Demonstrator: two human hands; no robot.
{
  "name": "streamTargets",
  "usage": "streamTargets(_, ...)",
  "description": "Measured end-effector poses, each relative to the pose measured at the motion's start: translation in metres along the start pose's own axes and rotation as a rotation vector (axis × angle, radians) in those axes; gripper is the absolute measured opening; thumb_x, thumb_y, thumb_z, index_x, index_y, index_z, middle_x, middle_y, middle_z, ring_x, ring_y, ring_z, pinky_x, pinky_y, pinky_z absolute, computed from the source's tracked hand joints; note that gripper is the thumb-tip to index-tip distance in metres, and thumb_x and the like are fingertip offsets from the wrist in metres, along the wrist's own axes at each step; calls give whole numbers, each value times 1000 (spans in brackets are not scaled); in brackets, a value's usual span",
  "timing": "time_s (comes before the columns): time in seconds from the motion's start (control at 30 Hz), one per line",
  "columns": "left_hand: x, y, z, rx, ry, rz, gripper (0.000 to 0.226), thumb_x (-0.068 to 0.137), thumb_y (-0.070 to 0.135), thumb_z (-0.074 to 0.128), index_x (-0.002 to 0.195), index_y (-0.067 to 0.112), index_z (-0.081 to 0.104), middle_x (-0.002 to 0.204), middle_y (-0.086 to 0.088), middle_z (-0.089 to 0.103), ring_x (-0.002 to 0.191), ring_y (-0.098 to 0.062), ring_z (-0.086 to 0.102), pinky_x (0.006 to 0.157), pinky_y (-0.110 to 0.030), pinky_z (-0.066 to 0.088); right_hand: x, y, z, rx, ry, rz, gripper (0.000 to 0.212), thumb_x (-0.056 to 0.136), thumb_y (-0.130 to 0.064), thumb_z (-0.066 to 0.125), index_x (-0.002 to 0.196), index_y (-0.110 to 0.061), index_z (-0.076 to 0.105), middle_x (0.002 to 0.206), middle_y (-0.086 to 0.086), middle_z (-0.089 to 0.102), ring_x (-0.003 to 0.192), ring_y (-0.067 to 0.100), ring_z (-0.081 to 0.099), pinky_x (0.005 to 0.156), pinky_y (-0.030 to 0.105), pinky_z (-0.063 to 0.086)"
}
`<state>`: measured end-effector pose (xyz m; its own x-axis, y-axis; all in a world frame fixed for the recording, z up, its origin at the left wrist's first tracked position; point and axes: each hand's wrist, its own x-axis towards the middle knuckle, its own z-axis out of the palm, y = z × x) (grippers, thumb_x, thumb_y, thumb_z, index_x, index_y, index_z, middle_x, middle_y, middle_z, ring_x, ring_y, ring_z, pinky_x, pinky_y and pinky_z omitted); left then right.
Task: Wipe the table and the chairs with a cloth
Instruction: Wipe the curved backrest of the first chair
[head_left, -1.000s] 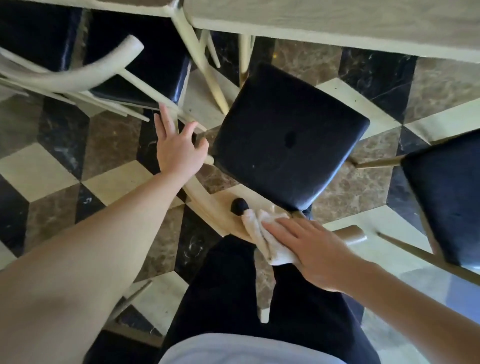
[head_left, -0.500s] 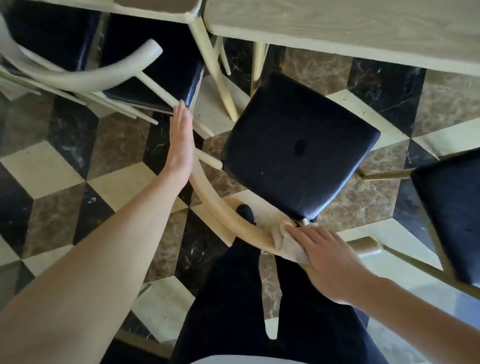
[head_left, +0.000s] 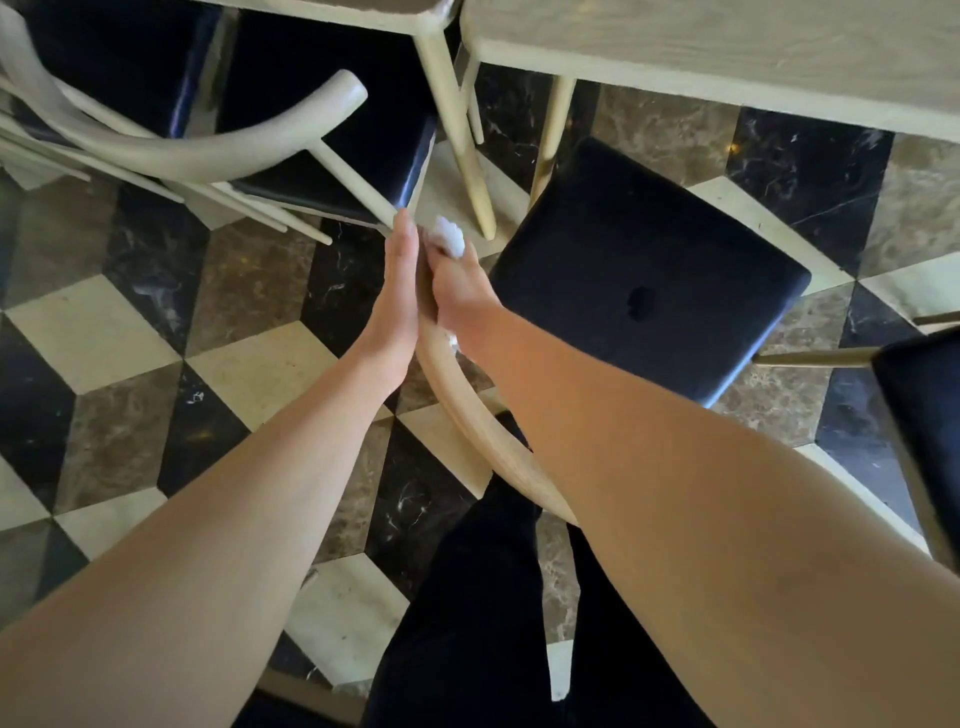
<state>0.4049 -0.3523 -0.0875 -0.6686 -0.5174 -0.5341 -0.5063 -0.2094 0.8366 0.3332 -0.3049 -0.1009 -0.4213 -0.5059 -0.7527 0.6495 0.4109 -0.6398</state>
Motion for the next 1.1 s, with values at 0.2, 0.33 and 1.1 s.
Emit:
streamTargets(0.2, 2, -5, 1, -14, -41, 2, 51, 91, 77, 30, 125, 55, 62, 122, 15, 71, 114, -1, 65, 88, -22, 56, -9, 5, 17, 19, 95, -108, 62, 101, -50, 50, 155, -32, 26, 151, 2, 48, 138, 25, 47, 112, 51, 41)
streamTargets(0.33, -4, 2, 1, -48, -36, 8, 72, 93, 75, 28, 151, 34, 41, 141, 5, 59, 126, -5, 60, 96, -23, 53, -16, 17, 8, 42, 105, -190, 61, 106, -37, 45, 159, -36, 15, 158, 1, 39, 142, 21, 41, 114, 43, 40)
streamTargets(1.1, -5, -32, 21, 1139, 218, 167, 59, 104, 49, 22, 156, 25, 35, 170, -16, -4, 156, -38, -7, 126, -55, 6, -177, 128, -190, -1149, -455, -379, 82, 102, -17, 47, 153, -58, -1, 152, -48, -5, 138, -25, -8, 114, 10, 5)
